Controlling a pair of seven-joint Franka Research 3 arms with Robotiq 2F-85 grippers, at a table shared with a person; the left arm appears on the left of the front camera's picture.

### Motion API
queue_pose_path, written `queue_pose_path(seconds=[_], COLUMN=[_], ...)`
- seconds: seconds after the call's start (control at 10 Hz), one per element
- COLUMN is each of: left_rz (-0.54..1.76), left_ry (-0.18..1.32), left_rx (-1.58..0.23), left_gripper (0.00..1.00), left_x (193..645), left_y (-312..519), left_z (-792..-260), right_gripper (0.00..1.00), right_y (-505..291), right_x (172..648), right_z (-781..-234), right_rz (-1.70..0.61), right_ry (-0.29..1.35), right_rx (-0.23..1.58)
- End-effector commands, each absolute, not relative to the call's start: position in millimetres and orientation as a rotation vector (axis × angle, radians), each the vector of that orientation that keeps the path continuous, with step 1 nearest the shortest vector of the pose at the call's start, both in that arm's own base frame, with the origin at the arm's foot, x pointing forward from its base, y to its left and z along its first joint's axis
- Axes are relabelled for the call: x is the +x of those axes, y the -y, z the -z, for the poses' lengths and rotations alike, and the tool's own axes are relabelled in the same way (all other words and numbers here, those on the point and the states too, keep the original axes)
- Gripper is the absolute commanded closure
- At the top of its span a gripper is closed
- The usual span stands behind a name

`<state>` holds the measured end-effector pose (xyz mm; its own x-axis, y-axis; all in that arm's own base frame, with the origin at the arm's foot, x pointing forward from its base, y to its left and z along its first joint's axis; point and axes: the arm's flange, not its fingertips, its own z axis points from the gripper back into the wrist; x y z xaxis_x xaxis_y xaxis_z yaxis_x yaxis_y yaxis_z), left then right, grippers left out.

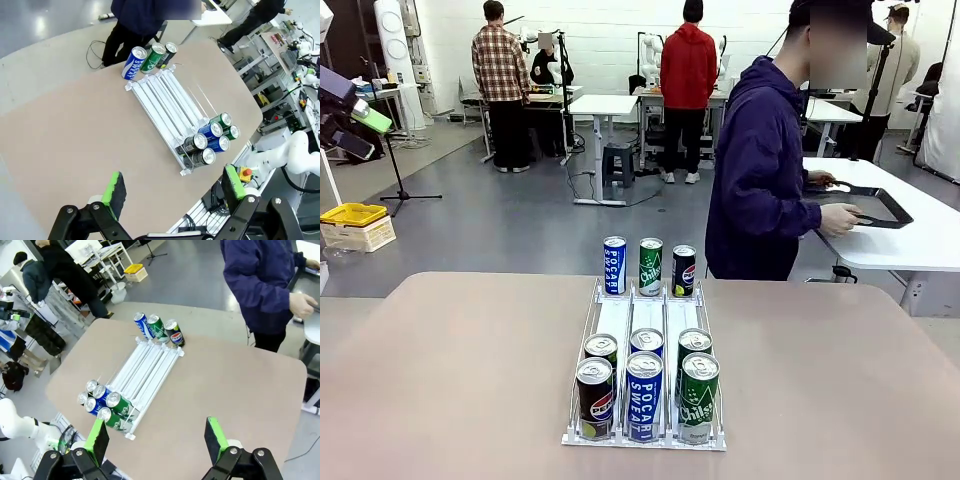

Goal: Retrieve and hand over the desired beverage to the person.
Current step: Pick up a can of the same type that the person held from the Automatic Can Dispenser.

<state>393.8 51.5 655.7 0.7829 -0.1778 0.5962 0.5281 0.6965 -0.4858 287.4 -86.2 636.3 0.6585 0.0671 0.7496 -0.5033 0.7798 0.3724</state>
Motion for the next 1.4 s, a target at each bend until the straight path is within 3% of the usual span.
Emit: queue_pose_path(seconds=[0.0,1.3], left_rz=[0.429,0.429], left_ry=[0.550,0.550], left_rx=[-0.709,-0.709], left_gripper=[0.00,0.00], left_x=[395.0,395.0], left_y=[-51.9,-51.9], left_z=[-657.7,-657.7], right_gripper=[0.00,0.00], right_y=[84.2,84.2], right_x=[290.9,290.9], right_z=[-635.1,-635.1], right_rz=[-0.366,-0.366], right_ry=[0.798,0.798], right_rx=[0.635,0.635])
